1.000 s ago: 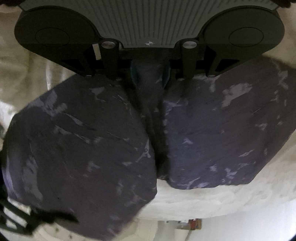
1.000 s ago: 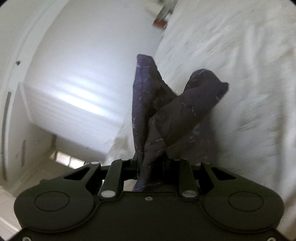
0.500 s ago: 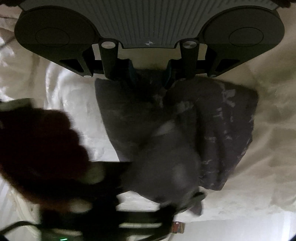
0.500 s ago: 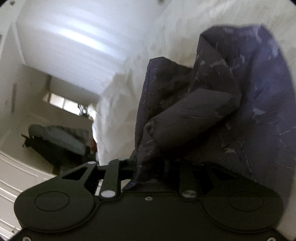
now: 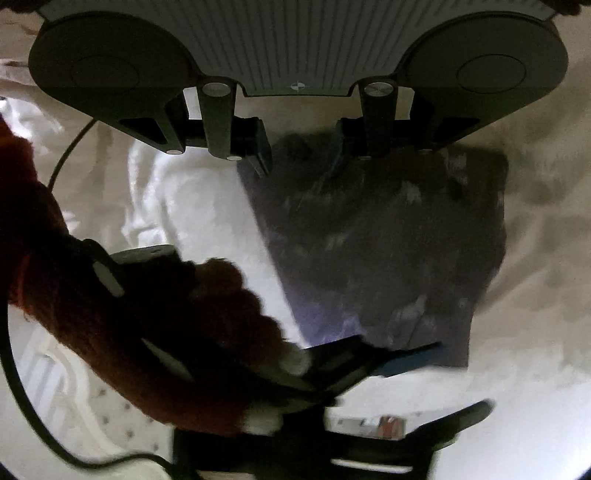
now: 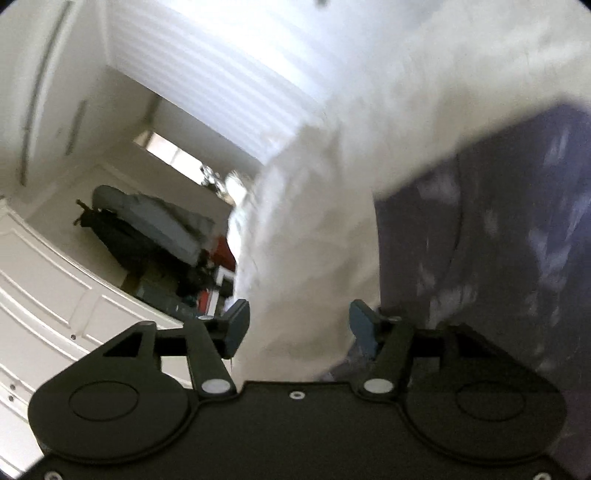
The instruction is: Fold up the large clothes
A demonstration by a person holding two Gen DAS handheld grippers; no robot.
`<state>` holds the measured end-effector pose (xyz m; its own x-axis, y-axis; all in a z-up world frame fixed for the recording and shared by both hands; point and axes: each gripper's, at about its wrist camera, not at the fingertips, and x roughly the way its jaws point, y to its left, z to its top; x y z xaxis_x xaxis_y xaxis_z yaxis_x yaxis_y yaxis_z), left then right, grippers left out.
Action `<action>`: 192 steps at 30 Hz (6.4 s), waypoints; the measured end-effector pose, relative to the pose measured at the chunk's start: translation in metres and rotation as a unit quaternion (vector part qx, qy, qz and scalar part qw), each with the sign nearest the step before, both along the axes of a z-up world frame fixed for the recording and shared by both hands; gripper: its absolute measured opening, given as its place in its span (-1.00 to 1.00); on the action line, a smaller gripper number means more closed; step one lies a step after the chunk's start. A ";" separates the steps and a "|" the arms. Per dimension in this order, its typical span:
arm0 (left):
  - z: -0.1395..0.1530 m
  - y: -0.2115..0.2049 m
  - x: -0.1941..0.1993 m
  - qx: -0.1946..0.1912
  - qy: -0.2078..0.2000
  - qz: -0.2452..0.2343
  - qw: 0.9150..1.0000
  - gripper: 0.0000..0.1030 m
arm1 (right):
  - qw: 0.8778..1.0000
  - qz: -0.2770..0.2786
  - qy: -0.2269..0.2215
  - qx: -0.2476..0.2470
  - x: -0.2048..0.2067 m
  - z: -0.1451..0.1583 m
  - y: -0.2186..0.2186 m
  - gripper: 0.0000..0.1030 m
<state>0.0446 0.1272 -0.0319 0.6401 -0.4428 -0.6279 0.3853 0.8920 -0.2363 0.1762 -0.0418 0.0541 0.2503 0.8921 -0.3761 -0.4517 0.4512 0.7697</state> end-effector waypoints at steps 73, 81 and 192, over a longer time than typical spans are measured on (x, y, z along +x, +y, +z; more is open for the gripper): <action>-0.029 0.063 0.064 -0.073 -0.044 0.151 0.985 0.07 | 0.923 -0.105 -0.257 -0.267 0.014 -0.041 -0.021 0.83; -0.027 0.075 0.063 -0.040 -0.039 0.206 0.977 0.50 | 0.951 -0.192 -0.145 -0.193 0.006 -0.054 -0.098 0.99; 0.023 -0.140 0.024 0.119 -0.098 0.037 0.987 0.98 | 0.789 -0.497 -0.083 -0.352 -0.183 0.012 -0.191 0.99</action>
